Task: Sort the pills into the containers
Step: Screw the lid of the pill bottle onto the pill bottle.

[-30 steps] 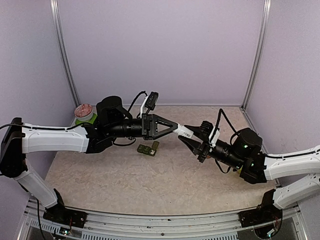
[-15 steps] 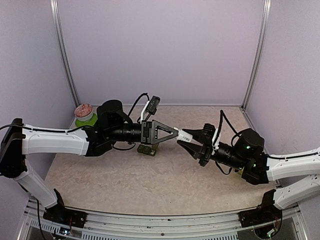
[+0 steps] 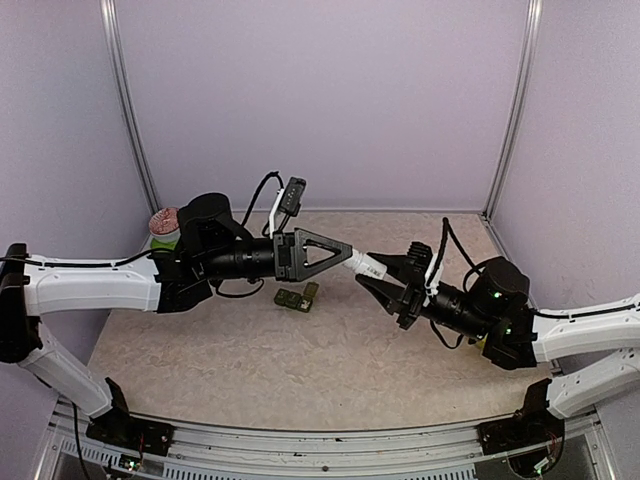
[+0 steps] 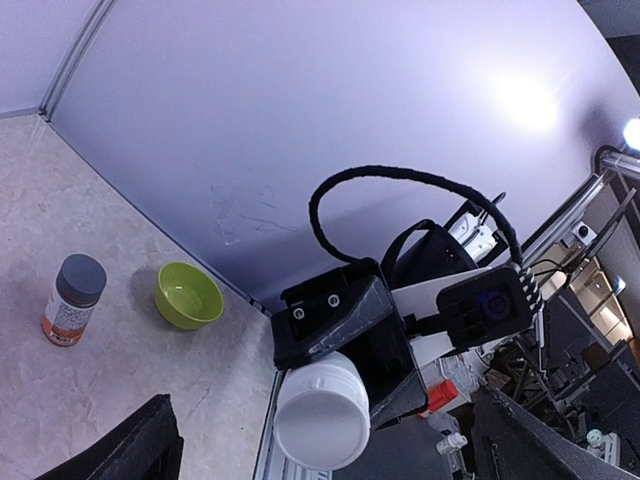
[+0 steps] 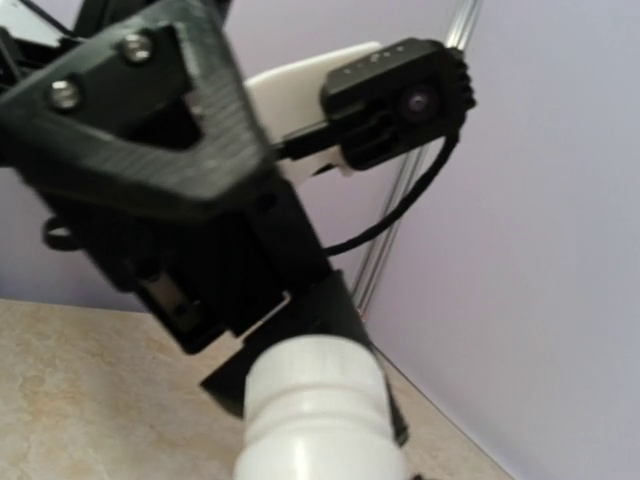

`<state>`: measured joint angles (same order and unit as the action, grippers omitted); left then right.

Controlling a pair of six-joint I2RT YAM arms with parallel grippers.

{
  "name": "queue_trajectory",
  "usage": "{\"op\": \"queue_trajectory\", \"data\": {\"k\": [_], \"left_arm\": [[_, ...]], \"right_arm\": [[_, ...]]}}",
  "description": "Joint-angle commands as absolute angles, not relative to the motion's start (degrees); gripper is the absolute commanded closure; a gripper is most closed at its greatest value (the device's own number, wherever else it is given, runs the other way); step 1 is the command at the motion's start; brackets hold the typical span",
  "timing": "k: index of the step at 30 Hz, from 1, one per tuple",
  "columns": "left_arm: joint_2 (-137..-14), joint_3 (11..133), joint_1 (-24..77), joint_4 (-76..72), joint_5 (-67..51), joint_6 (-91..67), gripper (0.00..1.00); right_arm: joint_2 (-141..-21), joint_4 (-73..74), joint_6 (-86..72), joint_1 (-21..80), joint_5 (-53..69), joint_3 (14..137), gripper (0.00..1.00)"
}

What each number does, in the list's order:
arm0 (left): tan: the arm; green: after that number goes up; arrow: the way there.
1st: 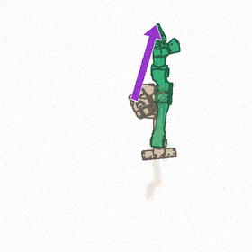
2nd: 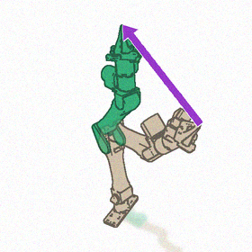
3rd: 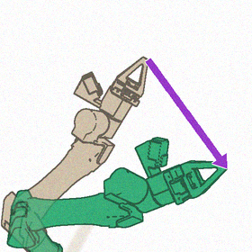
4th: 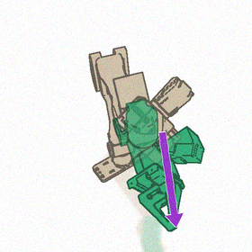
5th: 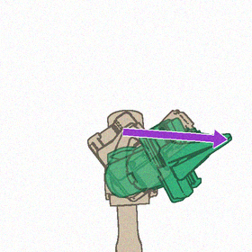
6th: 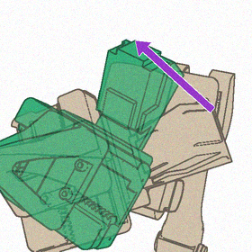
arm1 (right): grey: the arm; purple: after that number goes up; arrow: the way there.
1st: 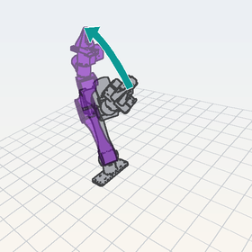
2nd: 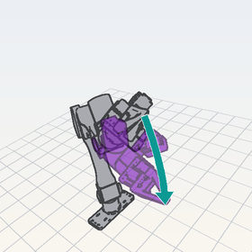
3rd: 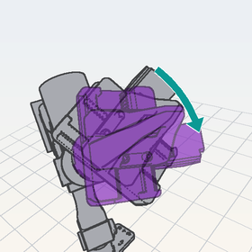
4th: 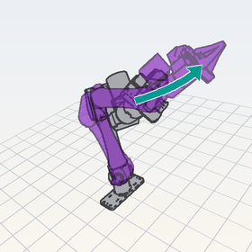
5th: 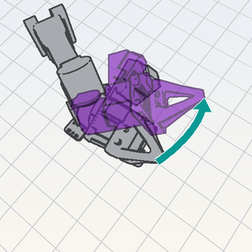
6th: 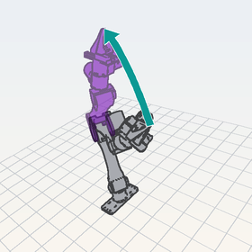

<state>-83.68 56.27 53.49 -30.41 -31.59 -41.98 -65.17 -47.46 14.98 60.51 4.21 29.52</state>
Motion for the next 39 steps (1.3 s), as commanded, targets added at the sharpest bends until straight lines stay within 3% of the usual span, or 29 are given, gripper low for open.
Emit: {"op": "queue_trajectory", "data": {"k": [1, 19, 39], "left_arm": [[-84.46, 57.38, 54.67, -30.03, -30.43, -42.21, 0.01], [-85.23, 59.73, 55.97, -29.88, -30.87, -40.34, 0.01], [-85.07, 60.09, 55.63, -31.17, -30.87, -40.52, 0.01]], "right_arm": [[-66.11, -50.37, 14.39, 61.08, 1.93, 31.39, 0.82], [-70.5, -49.34, 14.29, 61.08, 0.06, 32.88, 0.82], [-74.77, -51.27, 11.73, 61.1, 6.79, 33.95, 0.83]]}}
